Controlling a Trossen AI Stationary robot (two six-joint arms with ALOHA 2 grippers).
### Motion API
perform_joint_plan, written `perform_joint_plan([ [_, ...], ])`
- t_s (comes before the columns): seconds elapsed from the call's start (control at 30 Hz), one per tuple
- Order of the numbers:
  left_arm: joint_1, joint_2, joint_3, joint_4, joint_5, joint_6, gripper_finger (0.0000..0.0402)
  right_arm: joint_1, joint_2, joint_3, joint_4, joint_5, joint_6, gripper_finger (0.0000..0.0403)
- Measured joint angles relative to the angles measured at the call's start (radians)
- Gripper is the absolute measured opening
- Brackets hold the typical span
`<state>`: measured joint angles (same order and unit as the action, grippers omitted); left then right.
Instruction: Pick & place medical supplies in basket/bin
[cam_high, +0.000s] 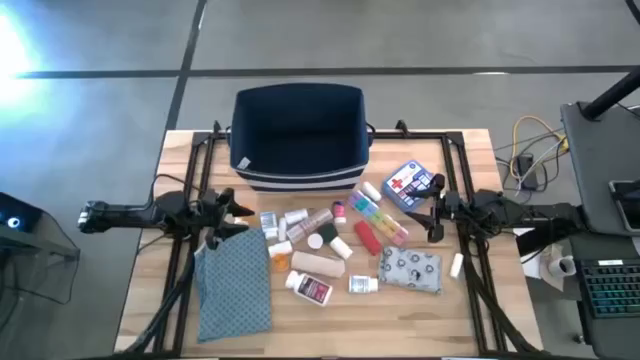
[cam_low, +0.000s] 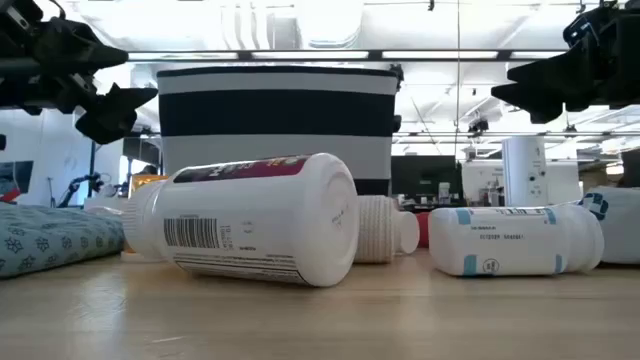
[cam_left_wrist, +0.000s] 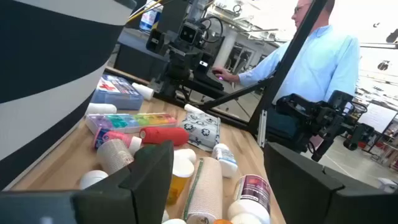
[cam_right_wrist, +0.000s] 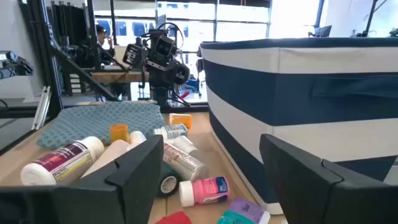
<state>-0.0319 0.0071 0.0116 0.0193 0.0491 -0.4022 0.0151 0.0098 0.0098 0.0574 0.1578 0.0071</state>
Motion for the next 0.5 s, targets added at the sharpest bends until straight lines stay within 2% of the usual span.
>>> perform_joint_plan([
  [0.5, 0.0, 0.0, 0.0, 0.0, 0.0, 0.0, 0.023, 0.0, 0.0, 0.0, 0.0, 0.0, 0.0, 0.0261],
])
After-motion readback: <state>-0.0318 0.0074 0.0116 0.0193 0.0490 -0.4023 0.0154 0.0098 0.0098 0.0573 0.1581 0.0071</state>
